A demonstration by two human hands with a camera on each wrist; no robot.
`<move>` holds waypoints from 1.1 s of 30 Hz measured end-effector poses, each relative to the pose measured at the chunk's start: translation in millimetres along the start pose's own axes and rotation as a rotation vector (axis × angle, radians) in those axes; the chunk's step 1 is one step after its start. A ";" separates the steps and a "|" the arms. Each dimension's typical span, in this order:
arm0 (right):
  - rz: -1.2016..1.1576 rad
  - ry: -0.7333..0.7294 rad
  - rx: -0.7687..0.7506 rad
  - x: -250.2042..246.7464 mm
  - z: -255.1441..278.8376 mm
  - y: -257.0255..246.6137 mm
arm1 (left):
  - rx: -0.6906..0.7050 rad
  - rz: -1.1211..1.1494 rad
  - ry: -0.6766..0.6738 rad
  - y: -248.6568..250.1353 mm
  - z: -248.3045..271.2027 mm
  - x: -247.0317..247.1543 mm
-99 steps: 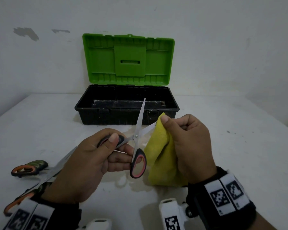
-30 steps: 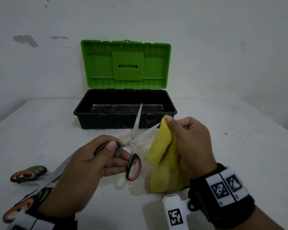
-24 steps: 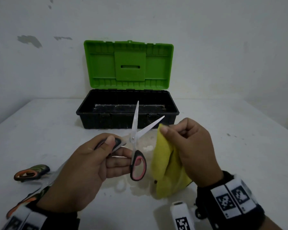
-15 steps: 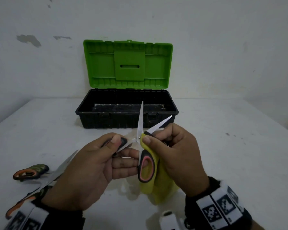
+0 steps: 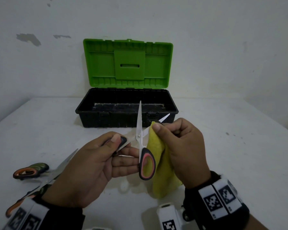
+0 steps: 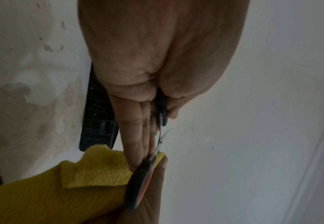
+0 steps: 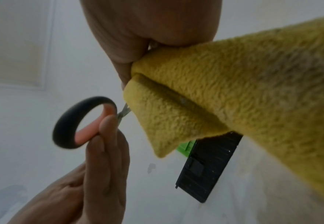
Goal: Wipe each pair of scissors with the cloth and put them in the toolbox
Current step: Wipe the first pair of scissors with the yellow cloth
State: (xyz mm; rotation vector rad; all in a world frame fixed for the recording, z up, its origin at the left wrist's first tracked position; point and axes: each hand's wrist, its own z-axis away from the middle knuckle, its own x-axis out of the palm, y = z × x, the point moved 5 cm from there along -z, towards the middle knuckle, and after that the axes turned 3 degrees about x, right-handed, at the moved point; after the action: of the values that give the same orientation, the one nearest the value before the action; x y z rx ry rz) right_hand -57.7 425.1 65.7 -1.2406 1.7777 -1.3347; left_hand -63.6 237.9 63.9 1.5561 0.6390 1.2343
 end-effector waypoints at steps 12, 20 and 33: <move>0.034 -0.069 0.012 5.5 4.1 3.7 | -0.020 -0.030 -0.010 -0.5 0.6 -6.8; 0.006 -0.045 0.027 -3.4 -3.1 7.5 | -0.032 -0.038 -0.010 -2.6 -0.5 -7.0; 0.019 -0.008 0.042 -12.1 -11.5 8.9 | -0.042 -0.036 -0.020 -2.2 -0.4 -8.5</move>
State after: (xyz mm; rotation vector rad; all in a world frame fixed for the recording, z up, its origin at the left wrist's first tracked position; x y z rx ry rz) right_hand -65.8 441.3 60.2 -1.2018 1.7432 -1.3475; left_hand -66.5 231.6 58.5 1.5147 0.6217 1.1965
